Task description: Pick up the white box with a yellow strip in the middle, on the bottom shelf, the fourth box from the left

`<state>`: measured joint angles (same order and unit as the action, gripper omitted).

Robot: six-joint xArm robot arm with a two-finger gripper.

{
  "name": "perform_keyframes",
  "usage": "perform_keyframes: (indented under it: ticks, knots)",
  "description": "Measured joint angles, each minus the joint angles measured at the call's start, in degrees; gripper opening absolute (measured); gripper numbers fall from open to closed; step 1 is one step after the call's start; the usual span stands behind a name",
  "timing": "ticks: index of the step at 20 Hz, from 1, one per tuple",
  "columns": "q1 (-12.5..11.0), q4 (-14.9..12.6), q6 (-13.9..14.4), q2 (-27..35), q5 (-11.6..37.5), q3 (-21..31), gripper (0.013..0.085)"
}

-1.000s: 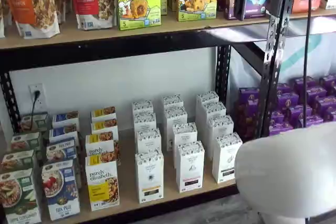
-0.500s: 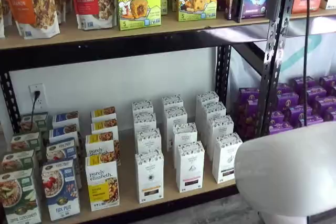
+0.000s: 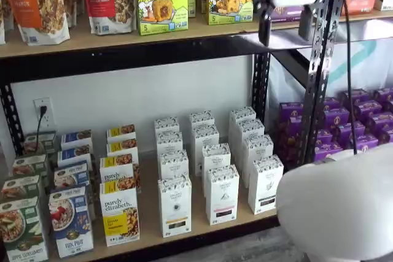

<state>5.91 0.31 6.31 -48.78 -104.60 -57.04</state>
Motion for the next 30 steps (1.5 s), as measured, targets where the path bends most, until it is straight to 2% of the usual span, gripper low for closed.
perform_keyframes:
  ticks: [8,12,16,19,22,28,30]
  knots:
    - [4.06,1.95,4.19,-1.47,13.72,11.96,0.0850]
    - [6.85,1.16,6.87,-0.52,19.05,16.62,0.0850]
    - [8.69,1.11,8.66,0.78,23.69,20.69,0.0850]
    - [9.87,1.22,9.72,1.10,28.93,24.16,0.0850]
    - [11.11,1.11,10.91,3.05,33.04,26.18,0.0850]
    - [13.58,-1.30,14.25,7.99,40.66,28.45,0.0850]
    - [14.28,-1.31,15.03,11.57,44.31,28.83,0.0850]
